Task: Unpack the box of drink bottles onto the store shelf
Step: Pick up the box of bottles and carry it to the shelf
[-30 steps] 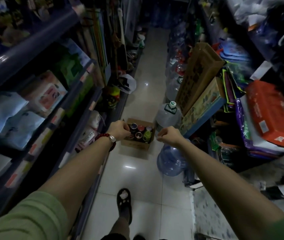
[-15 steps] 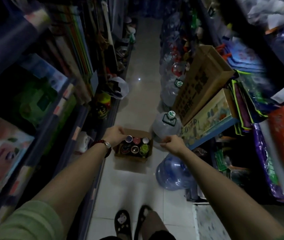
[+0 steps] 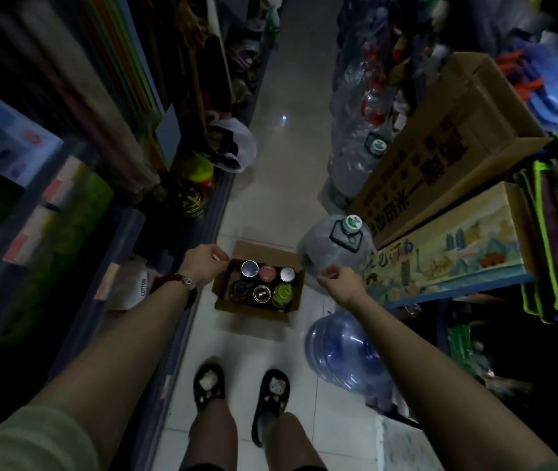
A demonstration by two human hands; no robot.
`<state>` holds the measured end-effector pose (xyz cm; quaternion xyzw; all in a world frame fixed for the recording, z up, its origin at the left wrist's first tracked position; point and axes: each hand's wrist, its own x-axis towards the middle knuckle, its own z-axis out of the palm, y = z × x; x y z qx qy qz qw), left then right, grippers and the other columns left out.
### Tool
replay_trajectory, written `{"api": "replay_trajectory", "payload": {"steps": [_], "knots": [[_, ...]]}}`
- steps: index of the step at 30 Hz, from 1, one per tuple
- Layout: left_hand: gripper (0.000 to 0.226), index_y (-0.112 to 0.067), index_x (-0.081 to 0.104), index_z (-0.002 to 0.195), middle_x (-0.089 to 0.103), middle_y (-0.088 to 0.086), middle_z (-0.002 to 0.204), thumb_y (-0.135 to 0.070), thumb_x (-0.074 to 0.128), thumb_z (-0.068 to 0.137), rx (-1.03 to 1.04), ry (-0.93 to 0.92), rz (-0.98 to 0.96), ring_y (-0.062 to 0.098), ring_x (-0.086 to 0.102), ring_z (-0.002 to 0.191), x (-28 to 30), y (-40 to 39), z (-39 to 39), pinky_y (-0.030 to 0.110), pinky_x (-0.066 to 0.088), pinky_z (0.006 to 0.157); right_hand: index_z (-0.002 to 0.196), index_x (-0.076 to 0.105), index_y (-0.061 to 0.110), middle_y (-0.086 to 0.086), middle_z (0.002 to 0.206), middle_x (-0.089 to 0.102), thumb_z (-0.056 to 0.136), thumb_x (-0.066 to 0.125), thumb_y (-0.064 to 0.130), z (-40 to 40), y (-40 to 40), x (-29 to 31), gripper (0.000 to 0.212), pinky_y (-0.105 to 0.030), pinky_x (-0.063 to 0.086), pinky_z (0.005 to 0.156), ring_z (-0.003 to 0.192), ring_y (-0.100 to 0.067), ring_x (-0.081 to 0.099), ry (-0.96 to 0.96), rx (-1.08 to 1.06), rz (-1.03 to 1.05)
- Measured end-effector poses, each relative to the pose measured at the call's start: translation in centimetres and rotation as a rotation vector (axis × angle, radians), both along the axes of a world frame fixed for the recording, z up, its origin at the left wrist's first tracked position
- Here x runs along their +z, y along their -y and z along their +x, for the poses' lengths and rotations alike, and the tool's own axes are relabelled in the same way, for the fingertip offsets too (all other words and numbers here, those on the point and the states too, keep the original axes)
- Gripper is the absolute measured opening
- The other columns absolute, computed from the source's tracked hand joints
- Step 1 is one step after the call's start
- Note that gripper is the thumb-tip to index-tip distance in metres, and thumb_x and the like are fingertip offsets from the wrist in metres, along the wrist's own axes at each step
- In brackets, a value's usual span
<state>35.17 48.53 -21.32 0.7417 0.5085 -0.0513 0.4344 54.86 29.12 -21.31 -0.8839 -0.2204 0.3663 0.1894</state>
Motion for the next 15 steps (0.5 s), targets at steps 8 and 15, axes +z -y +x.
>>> {"api": "replay_trajectory", "payload": {"steps": [8,15], "knots": [[0.02,-0.008,0.066,0.1,0.068,0.016,0.105,-0.021,0.065,0.085,-0.014,-0.015,-0.029,0.029,0.062,0.1,-16.2,-4.9,1.4,0.027,0.044,0.078,0.116,0.06,0.002,-0.019,0.113,0.064,0.094,0.056,0.035,1.4,-1.8,-16.9,0.04,-0.037,0.043,0.09,0.108,-0.037,0.058,0.0,-0.224,0.032],[0.06,-0.013,0.063,0.113,0.068,0.01,0.107,-0.057,0.066,0.072,-0.108,0.039,-0.051,0.028,0.064,0.101,-33.7,-6.9,0.3,0.04,0.052,0.086,0.132,0.047,0.0,-0.019,0.135,0.051,0.097,0.049,0.038,2.2,-4.3,-32.3,0.052,-0.037,0.039,0.1,0.123,-0.033,0.05,-0.03,-0.344,0.088]]}}
